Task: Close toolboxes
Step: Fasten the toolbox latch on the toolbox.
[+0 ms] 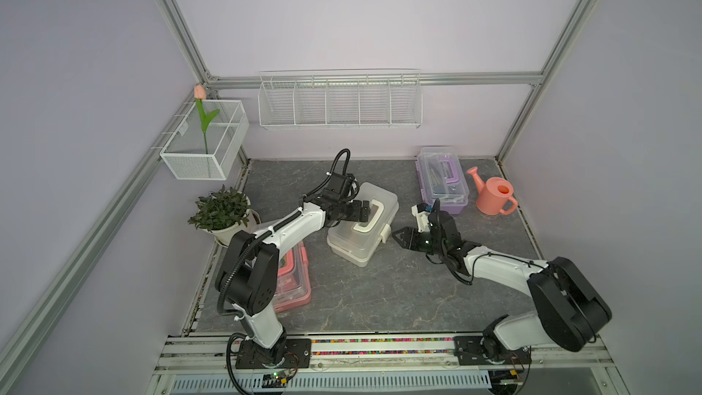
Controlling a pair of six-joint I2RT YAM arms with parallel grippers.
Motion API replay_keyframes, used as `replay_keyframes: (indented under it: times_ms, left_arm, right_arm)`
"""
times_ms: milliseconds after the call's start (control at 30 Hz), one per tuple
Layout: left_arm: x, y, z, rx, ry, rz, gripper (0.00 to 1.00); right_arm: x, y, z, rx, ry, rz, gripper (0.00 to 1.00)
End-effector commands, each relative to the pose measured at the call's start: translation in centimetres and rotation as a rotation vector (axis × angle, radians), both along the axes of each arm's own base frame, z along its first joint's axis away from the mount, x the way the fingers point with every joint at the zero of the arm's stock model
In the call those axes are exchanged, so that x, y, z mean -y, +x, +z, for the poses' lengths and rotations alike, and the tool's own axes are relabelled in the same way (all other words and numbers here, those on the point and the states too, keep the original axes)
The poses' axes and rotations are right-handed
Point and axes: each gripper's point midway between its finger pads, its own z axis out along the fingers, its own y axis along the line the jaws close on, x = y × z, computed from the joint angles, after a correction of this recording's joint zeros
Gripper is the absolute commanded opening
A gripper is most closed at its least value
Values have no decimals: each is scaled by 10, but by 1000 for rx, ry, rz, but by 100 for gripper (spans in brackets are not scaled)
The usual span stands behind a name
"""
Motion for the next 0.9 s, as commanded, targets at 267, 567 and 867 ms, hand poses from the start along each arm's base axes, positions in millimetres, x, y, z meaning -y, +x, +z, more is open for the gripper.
replay_keyframes:
  times_ms: [267,567,867]
  left_arm:
    - [2,-29,-30,-132,-2,-22,67]
    - [-1,-31,-36,-146,9,-20,67]
    - [3,-33,-45,-170,2,-33,65]
  right_arm:
    - [-19,9,-4,0,196,-29,47]
    - [-19,19,-8,43,253,-35,43]
    - [-30,27,-14,59,320,-26,41]
